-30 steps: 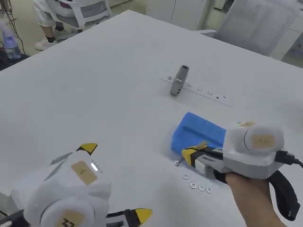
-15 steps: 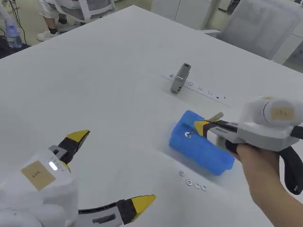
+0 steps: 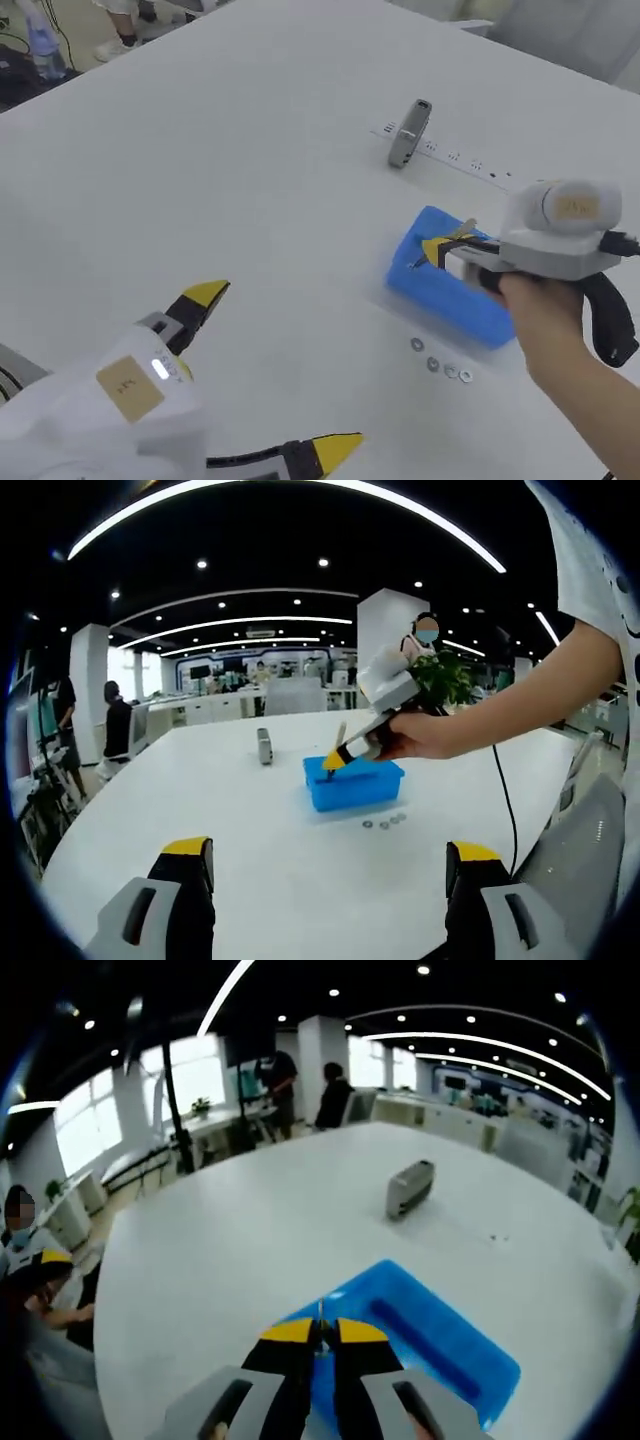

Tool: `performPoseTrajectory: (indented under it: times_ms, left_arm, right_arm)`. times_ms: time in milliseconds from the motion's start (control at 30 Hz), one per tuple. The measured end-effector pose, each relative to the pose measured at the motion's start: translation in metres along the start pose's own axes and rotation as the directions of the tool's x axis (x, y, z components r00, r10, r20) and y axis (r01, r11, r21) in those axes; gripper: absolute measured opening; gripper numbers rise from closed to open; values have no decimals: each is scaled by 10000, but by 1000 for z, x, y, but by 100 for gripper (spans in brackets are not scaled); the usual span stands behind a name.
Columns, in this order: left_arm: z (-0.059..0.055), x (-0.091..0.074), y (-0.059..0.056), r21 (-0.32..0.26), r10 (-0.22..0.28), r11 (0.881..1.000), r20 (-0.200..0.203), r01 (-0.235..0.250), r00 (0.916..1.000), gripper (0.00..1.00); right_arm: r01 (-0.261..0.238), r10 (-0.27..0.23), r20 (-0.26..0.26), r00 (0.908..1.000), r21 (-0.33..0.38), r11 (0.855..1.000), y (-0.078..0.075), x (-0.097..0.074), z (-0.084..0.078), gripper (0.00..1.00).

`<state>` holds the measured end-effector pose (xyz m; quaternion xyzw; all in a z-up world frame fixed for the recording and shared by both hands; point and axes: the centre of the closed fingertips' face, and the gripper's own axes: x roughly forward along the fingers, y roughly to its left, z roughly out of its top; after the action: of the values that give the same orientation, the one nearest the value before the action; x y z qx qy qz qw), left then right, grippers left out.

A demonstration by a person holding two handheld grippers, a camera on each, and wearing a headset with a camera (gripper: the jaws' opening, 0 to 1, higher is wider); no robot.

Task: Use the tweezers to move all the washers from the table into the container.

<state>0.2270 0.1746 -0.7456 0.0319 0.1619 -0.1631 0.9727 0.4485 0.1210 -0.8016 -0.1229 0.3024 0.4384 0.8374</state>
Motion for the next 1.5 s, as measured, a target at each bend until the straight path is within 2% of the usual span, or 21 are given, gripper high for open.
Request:
performPoseTrajectory:
  times_ms: [300, 333, 400, 533, 667, 800, 900, 1100, 1200, 1267, 1500]
  left_arm:
    - [-5, 1, -3, 165, -148, 9997, -259, 152, 9996, 96]
    - [-6, 1, -3, 158, -167, 9997, -276, 172, 9995, 96]
    - [-6, 1, -3, 169, -166, 9997, -304, 171, 9994, 96]
    - [-12, 2, -5, 254, -255, 9993, -652, 272, 9975, 96]
    - [-12, 2, -4, 271, -214, 9994, -625, 231, 9978, 96]
    - [-13, 2, -4, 336, -157, 9993, -673, 180, 9976, 97]
    - [-14, 2, -4, 406, -141, 9990, -718, 171, 9973, 97]
    - [-14, 2, -3, 430, -116, 9990, -723, 147, 9973, 96]
    - [-13, 1, -3, 431, -86, 9990, -663, 115, 9978, 96]
    - [-13, 1, -2, 404, -72, 9991, -640, 98, 9979, 96]
    - [-15, 1, -2, 509, -69, 9986, -776, 109, 9970, 96]
  right_arm:
    - [-50, 39, -376, 9993, -284, 9996, 4, 10, -10, 3]
    - [-60, 54, -229, 9997, -275, 9996, 5, 8, -8, 3]
    - [-86, 80, -300, 9995, -223, 9997, 5, 9, -9, 3]
    - [-90, 84, -337, 9994, -196, 9998, 2, 9, -9, 3]
    - [-32, 27, -223, 9997, -207, 9998, 2, 2, -5, 3]
    - [-186, 187, 127, 9997, -15, 9998, 4, -13, 3, 3]
    - [-37, 53, 446, 9990, -370, 9993, 7, -33, 10, 3]
    - [5, 35, 943, 9955, -432, 9991, 16, -69, 14, 3]
    - [-223, 258, 899, 9956, -392, 9990, 26, -79, 6, 3]
    - [-256, 289, 734, 9969, -454, 9986, 26, -78, 0, 3]
    - [-460, 465, 109, 9989, -354, 9983, 44, -75, -34, 3]
